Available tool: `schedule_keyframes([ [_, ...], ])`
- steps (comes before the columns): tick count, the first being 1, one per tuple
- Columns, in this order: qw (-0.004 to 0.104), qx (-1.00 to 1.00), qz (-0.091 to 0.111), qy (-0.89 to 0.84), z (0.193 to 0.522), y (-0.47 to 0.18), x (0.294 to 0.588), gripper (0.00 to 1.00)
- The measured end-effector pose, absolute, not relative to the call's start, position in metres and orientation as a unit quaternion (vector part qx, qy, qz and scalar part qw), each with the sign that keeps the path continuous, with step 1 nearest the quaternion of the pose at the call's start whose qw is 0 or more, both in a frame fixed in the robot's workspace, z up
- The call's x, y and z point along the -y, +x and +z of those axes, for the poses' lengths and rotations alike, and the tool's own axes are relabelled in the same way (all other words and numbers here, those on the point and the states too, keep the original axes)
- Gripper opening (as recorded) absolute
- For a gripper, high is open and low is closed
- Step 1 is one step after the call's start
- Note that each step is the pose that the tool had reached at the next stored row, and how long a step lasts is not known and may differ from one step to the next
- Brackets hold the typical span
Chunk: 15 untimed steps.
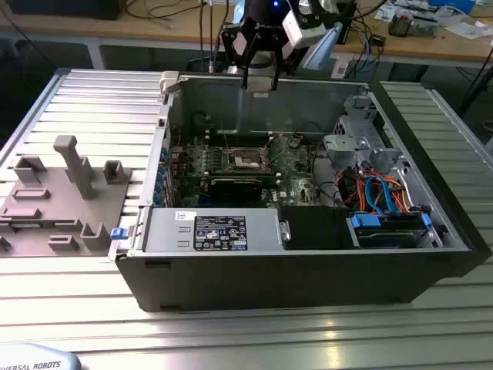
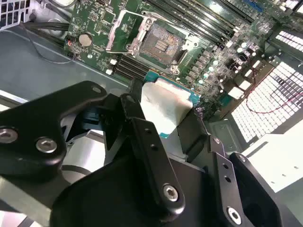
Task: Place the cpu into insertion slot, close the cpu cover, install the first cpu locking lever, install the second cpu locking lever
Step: 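Place the cpu into insertion slot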
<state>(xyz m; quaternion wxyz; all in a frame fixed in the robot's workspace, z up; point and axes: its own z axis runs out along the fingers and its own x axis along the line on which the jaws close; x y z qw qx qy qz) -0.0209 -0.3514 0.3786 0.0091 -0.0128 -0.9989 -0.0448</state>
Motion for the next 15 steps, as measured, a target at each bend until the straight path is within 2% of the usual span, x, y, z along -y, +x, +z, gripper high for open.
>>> schedule_keyframes([
  [15, 0.009, 0.999, -0.045, -0.013, 0.3712, -0.0209, 0.3514, 0.55],
])
